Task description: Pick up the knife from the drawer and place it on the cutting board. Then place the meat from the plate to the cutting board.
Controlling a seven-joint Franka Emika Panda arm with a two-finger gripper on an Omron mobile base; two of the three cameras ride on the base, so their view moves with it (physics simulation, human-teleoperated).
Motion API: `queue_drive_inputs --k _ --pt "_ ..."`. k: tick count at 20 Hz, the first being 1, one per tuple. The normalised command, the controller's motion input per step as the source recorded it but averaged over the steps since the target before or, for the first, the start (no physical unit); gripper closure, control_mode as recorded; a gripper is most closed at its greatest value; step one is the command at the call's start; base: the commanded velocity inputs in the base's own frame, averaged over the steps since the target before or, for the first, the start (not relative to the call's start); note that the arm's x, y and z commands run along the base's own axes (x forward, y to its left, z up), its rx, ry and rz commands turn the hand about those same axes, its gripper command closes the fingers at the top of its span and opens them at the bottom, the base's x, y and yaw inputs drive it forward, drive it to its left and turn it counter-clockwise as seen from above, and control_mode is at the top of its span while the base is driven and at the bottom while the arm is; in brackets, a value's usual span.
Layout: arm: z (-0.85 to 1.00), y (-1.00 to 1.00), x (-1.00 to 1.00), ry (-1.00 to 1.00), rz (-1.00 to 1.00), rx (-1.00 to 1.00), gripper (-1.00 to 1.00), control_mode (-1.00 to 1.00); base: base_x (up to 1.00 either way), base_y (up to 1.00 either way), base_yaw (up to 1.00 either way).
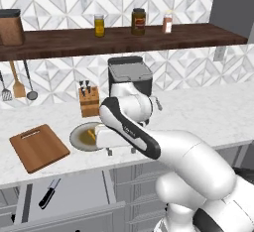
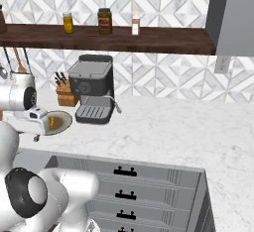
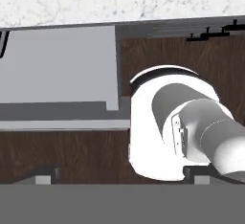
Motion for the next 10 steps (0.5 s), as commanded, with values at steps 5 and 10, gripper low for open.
queue_drive_inputs --k 5,10 --pt "-0.08 0.98 0.0 0.0 -0.01 -0.04 -1.0 -1.0 0.0 0.0 0.0" --pt "-0.61 0.37 -0.15 0.03 -0.01 0.03 -1.0 -1.0 0.0 0.0 0.0"
